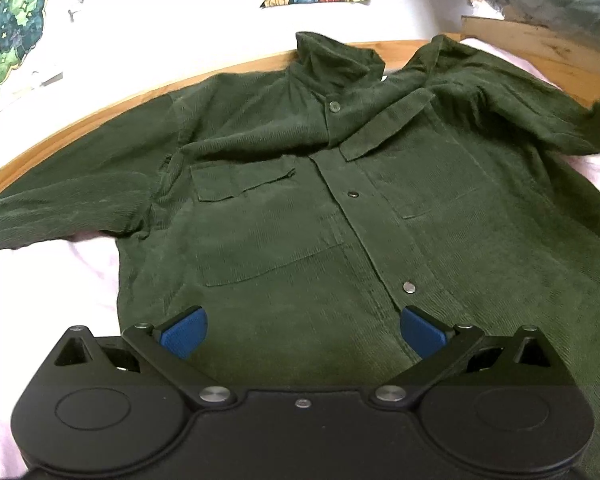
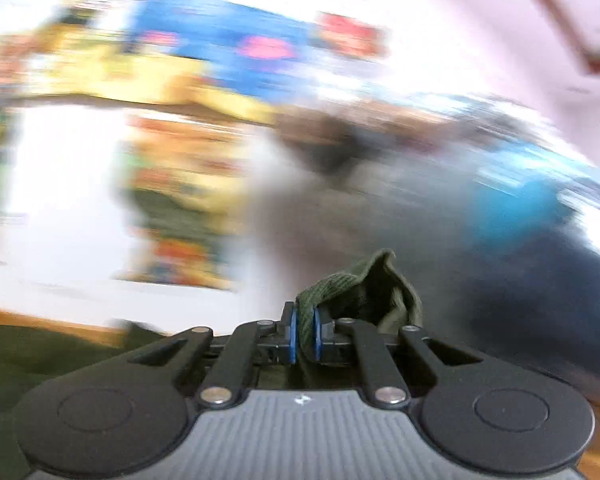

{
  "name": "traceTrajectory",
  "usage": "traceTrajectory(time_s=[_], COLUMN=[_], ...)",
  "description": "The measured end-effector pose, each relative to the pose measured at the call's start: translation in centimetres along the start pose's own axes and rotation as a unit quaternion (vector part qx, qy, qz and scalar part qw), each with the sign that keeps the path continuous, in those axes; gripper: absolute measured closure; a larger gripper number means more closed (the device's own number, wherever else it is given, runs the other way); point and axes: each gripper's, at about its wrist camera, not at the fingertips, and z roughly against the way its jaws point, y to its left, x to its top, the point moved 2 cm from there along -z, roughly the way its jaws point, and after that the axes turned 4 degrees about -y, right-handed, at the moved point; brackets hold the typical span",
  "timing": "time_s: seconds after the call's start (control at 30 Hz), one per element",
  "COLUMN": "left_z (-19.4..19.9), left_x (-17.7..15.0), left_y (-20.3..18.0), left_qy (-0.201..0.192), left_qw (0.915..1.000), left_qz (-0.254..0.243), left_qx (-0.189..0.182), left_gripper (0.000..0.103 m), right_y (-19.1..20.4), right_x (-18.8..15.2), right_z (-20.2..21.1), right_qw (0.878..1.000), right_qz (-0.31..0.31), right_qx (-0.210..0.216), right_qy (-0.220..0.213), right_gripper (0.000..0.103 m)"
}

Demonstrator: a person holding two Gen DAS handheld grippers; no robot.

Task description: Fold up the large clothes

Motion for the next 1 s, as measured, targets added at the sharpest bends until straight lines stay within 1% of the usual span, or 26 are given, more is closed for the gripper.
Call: traceTrajectory(time_s=[0.07,0.13,0.17,0.23,0.27,0.33,0.37,0.4,0.43,0.47,0.5,0.53,0.6,0.67,0.7,0.73,0.8,0.83,0.9,0.97,1.0], left_z=[0.7,1.3,1.5,1.9,2.1,2.4,2.6,2.7,2.8,2.8,2.8,2.9,3.0,3.0,3.0,2.9,2.4,1.7,-0.2,-2.1,-3.3], left_x=[-0.3,-0.9,-1.1,-1.7,-2.0,-2.5,-2.8,-3.0,-3.3,-3.5,-3.7,-3.9,-4.0,-3.7,-3.3,-2.8,-1.7,-1.1,0.4,1.8,2.4], left_y=[0.1,-0.3,-0.5,-1.1,-1.4,-1.8,-2.0,-2.2,-2.2,-2.1,-2.0,-1.8,-1.1,-0.1,0.6,1.3,3.0,3.8,5.4,6.4,6.9], left_qy=[-0.017,-0.026,-0.027,-0.025,-0.022,-0.018,-0.014,-0.010,-0.004,0.001,0.007,0.011,0.015,0.011,0.004,-0.005,-0.024,-0.031,-0.037,-0.041,-0.044], left_qw=[0.9998,0.9997,0.9996,0.9993,0.9991,0.9986,0.9984,0.9982,0.9978,0.9975,0.9971,0.9967,0.9961,0.9962,0.9966,0.9971,0.9978,0.9981,0.9987,0.9984,0.9980], left_qz=[0.000,-0.002,-0.005,-0.012,-0.017,-0.022,-0.023,-0.024,-0.024,-0.024,-0.023,-0.020,-0.017,-0.013,-0.009,-0.005,0.005,0.008,0.018,0.035,0.041], left_qx=[0.003,-0.004,-0.010,-0.023,-0.030,-0.044,-0.051,-0.055,-0.061,-0.066,-0.073,-0.078,-0.085,-0.085,-0.082,-0.076,-0.062,-0.052,-0.029,-0.020,-0.018], left_gripper=[0.001,0.001,0.001,0.001,0.001,0.001,0.001,0.001,0.001,0.001,0.001,0.001,0.001,0.001,0.001,0.001,0.001,0.001,0.001,0.001,0.001], right_y=[5.6,11.4,14.4,19.0,20.7,22.8,23.0,23.0,22.5,21.7,20.7,19.5,16.2,13.0,11.6,9.9,7.5,6.8,5.2,4.2,3.6], right_x=[0.5,0.2,-0.7,-3.0,-4.2,-6.5,-7.5,-8.0,-8.5,-8.9,-9.3,-9.3,-10.3,-11.0,-11.3,-11.6,-11.4,-11.0,-10.0,-9.8,-10.1], right_z=[-1.2,-1.9,-2.6,-3.5,-3.6,-3.9,-3.8,-4.0,-4.1,-3.9,-4.0,-4.6,-5.8,-8.4,-10.3,-12.5,-16.9,-19.0,-24.0,-28.4,-30.4], right_qw=[0.995,0.983,0.971,0.948,0.936,0.917,0.912,0.908,0.907,0.907,0.909,0.913,0.928,0.946,0.955,0.962,0.973,0.974,0.972,0.965,0.959], right_qz=[0.034,0.077,0.101,0.140,0.154,0.169,0.165,0.157,0.144,0.130,0.116,0.106,0.094,0.099,0.102,0.101,0.095,0.097,0.124,0.149,0.159], right_qx=[0.089,0.168,0.214,0.282,0.310,0.351,0.364,0.376,0.384,0.386,0.387,0.378,0.341,0.278,0.239,0.197,0.126,0.103,0.078,0.067,0.071], right_qy=[-0.001,0.009,0.023,0.052,0.062,0.086,0.092,0.096,0.101,0.104,0.108,0.113,0.119,0.132,0.145,0.158,0.170,0.174,0.184,0.204,0.225], right_gripper=[0.094,0.094,0.094,0.094,0.091,0.082,0.073,0.056,0.047,0.035,0.028,0.026,0.016,0.013,0.013,0.013,0.013,0.013,0.014,0.020,0.021])
